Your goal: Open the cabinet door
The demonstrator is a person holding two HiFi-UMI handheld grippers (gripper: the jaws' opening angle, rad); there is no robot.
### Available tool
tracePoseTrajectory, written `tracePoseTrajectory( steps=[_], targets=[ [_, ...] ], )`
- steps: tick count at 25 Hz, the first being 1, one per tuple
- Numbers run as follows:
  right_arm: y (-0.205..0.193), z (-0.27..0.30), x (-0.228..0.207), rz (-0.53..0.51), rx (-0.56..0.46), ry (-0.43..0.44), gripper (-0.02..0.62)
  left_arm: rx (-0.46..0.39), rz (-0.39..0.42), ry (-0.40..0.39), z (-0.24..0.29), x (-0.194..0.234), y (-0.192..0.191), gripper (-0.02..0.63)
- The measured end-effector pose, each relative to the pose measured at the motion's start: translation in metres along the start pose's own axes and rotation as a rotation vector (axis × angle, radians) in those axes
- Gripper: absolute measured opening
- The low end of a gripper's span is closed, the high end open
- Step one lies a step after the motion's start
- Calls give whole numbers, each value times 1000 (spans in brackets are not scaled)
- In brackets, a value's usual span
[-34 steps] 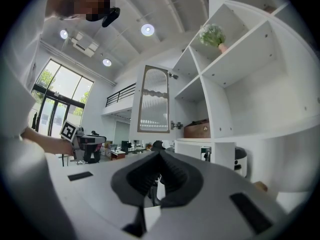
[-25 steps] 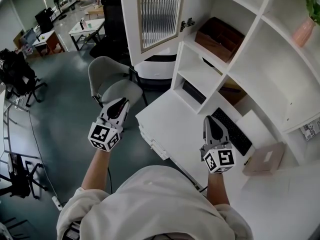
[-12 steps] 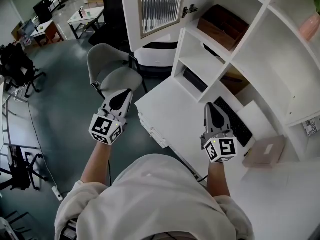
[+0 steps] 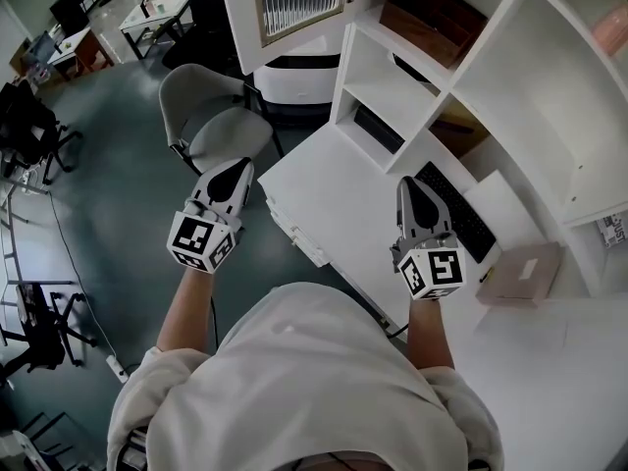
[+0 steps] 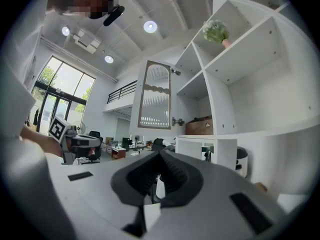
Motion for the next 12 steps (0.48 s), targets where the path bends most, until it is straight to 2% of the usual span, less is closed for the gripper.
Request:
tracePoseTrajectory(
  steps=[12],
  targets=[
    [1,-3,0,8,-4,0,3,-23,21,-8,5,-4,7,0]
  ],
)
Point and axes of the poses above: the fingertips, and each gripper's own axes: z forward along the fingers, x to its left, y out of its top, the point moved 2 cm from there along -z, backward along the fingers, and after that the axes turned 13 degrees about -z, right-handed, at the moved point
